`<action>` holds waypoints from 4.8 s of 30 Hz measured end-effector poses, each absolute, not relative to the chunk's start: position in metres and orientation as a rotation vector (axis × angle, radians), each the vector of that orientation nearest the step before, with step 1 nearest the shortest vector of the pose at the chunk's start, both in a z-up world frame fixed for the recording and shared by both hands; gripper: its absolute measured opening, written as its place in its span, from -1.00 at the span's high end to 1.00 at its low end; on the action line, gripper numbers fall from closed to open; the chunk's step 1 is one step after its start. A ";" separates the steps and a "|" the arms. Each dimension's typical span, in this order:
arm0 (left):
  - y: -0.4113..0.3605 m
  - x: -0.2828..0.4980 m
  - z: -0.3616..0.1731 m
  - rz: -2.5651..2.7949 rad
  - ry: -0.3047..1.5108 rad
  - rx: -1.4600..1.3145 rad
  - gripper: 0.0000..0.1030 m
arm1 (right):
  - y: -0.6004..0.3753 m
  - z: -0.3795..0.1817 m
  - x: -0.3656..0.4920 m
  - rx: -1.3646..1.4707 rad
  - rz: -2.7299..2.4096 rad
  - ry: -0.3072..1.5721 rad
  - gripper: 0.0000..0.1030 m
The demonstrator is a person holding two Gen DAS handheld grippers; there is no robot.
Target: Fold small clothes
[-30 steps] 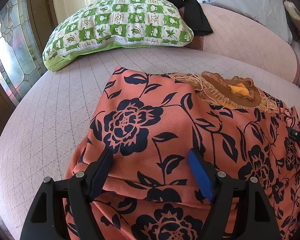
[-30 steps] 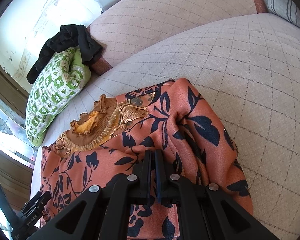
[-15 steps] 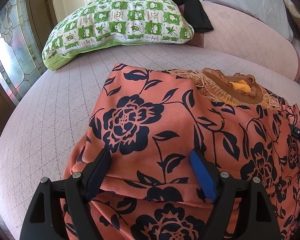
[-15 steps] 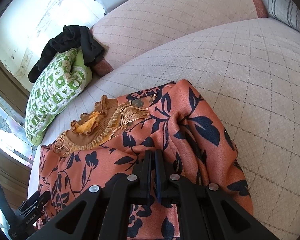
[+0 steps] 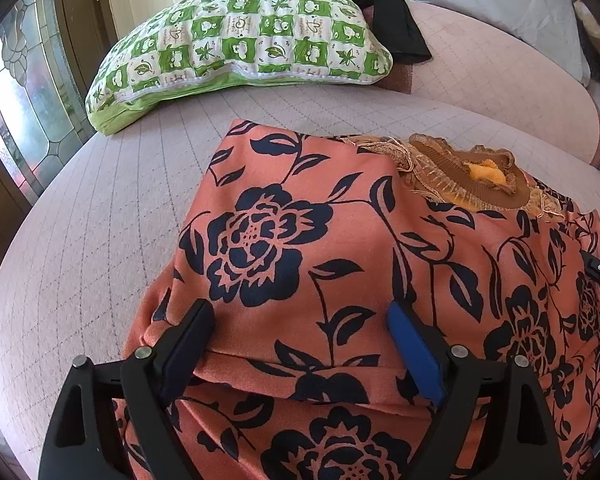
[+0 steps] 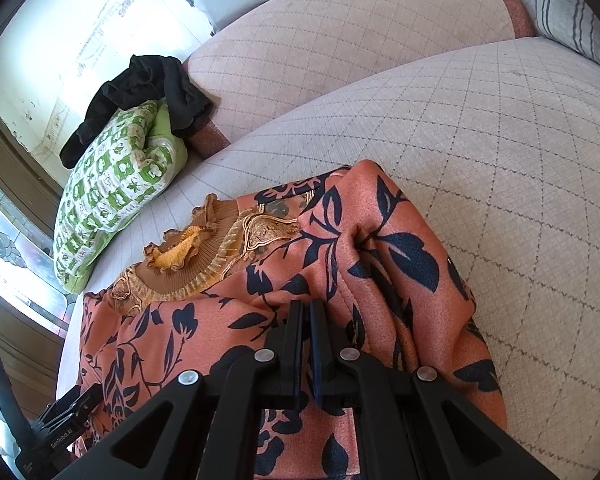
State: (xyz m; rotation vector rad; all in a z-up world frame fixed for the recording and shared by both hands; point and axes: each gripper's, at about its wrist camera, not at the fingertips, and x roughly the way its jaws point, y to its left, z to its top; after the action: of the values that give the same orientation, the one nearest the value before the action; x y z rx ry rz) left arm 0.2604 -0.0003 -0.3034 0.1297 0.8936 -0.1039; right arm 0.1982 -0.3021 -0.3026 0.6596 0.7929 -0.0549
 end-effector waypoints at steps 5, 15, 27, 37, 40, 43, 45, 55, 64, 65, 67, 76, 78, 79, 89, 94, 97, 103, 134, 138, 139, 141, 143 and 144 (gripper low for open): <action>0.000 0.261 -0.304 -0.103 0.894 0.130 -0.74 | -0.302 -0.302 0.198 0.661 -0.054 0.790 0.89; 0.000 0.261 -0.304 -0.102 0.895 0.130 -0.76 | -0.304 -0.302 0.196 0.669 -0.050 0.784 0.89; -0.001 0.261 -0.304 -0.102 0.896 0.129 -0.79 | -0.305 -0.302 0.194 0.677 -0.048 0.779 0.89; -0.001 0.261 -0.305 -0.101 0.896 0.130 -0.80 | -0.305 -0.302 0.193 0.686 -0.045 0.774 0.89; -0.001 0.261 -0.305 -0.101 0.896 0.130 -0.80 | -0.305 -0.302 0.193 0.687 -0.045 0.774 0.89; -0.001 0.261 -0.305 -0.101 0.896 0.130 -0.81 | -0.305 -0.302 0.193 0.687 -0.045 0.774 0.89; -0.001 0.260 -0.305 -0.101 0.896 0.130 -0.81 | -0.305 -0.301 0.193 0.688 -0.045 0.774 0.89; -0.001 0.260 -0.305 -0.100 0.897 0.130 -0.81 | -0.305 -0.301 0.193 0.689 -0.045 0.774 0.89; -0.001 0.261 -0.305 -0.099 0.897 0.131 -0.82 | -0.305 -0.301 0.192 0.690 -0.044 0.774 0.89; -0.001 0.261 -0.305 -0.099 0.897 0.130 -0.82 | -0.305 -0.301 0.193 0.690 -0.044 0.774 0.89; -0.002 0.261 -0.305 -0.099 0.897 0.131 -0.82 | -0.305 -0.301 0.193 0.690 -0.044 0.774 0.89; -0.002 0.261 -0.305 -0.099 0.898 0.131 -0.83 | -0.306 -0.301 0.192 0.691 -0.044 0.774 0.89; -0.002 0.261 -0.306 -0.099 0.898 0.131 -0.83 | -0.305 -0.301 0.193 0.691 -0.044 0.774 0.89; -0.002 0.261 -0.305 -0.098 0.898 0.131 -0.83 | -0.306 -0.301 0.192 0.691 -0.044 0.774 0.89; -0.002 0.261 -0.306 -0.098 0.898 0.131 -0.84 | -0.306 -0.300 0.192 0.693 -0.043 0.774 0.89; -0.002 0.261 -0.306 -0.097 0.898 0.131 -0.84 | -0.306 -0.299 0.193 0.695 -0.043 0.774 0.89; -0.002 0.261 -0.306 -0.097 0.899 0.132 -0.85 | -0.305 -0.297 0.193 0.696 -0.043 0.772 0.89; -0.001 0.262 -0.307 -0.098 0.901 0.129 -0.87 | -0.305 -0.298 0.192 0.700 -0.042 0.770 0.89; -0.002 0.269 -0.315 -0.105 0.913 0.117 -1.00 | -0.306 -0.306 0.194 0.726 -0.043 0.750 0.92; -0.002 0.272 -0.316 -0.106 0.916 0.113 -1.00 | -0.307 -0.307 0.194 0.734 -0.041 0.748 0.93; -0.002 0.272 -0.315 -0.107 0.914 0.111 -1.00 | -0.306 -0.306 0.194 0.734 -0.042 0.750 0.93; 0.000 0.269 -0.313 -0.114 0.911 0.109 -1.00 | -0.306 -0.304 0.194 0.726 -0.049 0.760 0.93; 0.002 0.259 -0.309 -0.134 0.906 0.121 -1.00 | -0.307 -0.301 0.192 0.732 -0.043 0.782 0.88; 0.003 0.250 -0.307 -0.142 0.902 0.136 -1.00 | -0.309 -0.298 0.190 0.747 -0.027 0.807 0.88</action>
State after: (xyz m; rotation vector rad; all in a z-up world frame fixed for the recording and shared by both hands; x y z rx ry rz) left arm 0.2498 0.0028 -0.3071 0.1356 0.9021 -0.1422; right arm 0.1897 -0.3089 -0.2976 0.7475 0.8065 -0.0269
